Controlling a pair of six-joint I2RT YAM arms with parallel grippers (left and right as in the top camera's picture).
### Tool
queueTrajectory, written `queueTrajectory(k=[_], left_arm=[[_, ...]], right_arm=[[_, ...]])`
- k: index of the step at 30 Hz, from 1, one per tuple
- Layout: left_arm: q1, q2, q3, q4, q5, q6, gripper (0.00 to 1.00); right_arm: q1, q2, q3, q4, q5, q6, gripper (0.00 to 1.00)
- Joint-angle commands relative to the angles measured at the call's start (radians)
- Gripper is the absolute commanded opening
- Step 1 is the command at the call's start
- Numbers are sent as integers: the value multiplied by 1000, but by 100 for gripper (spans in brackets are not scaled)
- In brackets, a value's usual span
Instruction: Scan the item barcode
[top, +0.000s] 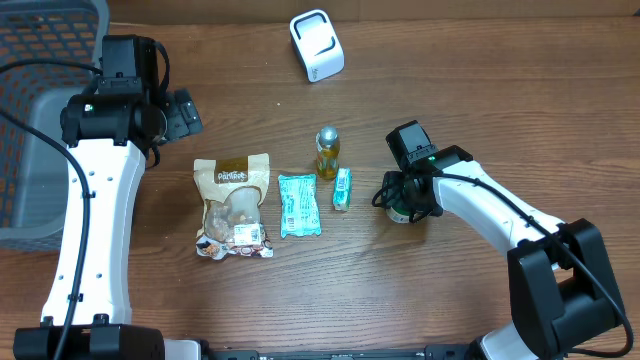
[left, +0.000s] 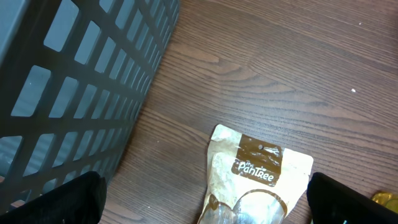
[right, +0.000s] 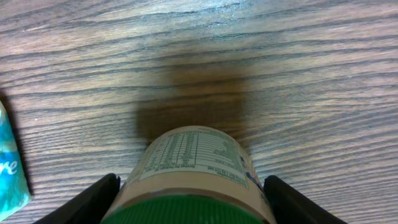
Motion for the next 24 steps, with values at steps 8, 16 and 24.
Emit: queueTrajectory(k=[8,16,24], left_arm=[[-2,-3,4,0,-10,26,99],[-2,-3,4,0,-10,26,99],[-2,-3,4,0,-10,26,99]], right_arm=[[-1,1,29,-20,-9,7,72],[-1,1,29,-22,-9,7,70],[-1,1,29,-22,-9,7,71]])
